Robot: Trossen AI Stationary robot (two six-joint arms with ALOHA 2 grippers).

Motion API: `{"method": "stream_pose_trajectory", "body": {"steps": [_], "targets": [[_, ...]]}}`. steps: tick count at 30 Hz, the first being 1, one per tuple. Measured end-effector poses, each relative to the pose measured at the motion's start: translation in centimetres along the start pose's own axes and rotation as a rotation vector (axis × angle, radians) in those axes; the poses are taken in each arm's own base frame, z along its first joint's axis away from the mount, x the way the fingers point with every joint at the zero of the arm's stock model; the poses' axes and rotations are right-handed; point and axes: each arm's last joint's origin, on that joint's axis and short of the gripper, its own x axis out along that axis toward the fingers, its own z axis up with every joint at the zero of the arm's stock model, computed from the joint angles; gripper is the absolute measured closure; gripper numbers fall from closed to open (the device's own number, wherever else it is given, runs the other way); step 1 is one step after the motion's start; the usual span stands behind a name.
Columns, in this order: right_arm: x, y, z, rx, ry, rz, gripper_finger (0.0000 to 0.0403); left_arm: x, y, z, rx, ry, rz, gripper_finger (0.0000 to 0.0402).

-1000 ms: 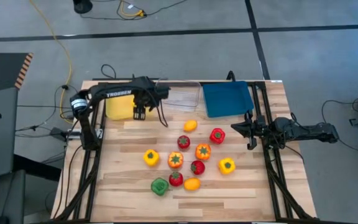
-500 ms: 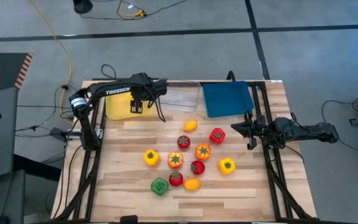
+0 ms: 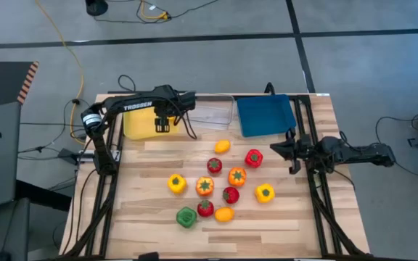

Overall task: Sort produce into baskets
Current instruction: Put the red bell pepper into the blue bin

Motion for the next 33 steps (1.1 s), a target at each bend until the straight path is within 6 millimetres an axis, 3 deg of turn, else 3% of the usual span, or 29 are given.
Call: {"method": "stream_pose_trajectory", "body": {"steps": [8,18,27,33], "targets": [[0.0,0.1,0.4,0.032,-0.037,0.006,0.0263,-0.8,-0.2,-0.3,-0.104,-0.097,-0.172,0.0148],[0.0,0.1,0.4,0.042,-0.036,0.006,0.0133,-6.3,1.3,-4.4,-0.310,-0.447,-0.148,0.0148],[0.0,0.1,0.6,0.045,-0.056,0.009,0.0115,-11.0,1.3,-8.4,-0.341,-0.862,-0.362,0.0148],[0.0,0.4,2.8,0.007,-0.099,0.015,0.0116,-11.9,0.0,-10.5,-0.384,-1.031,-0.364,0.0148]]}}
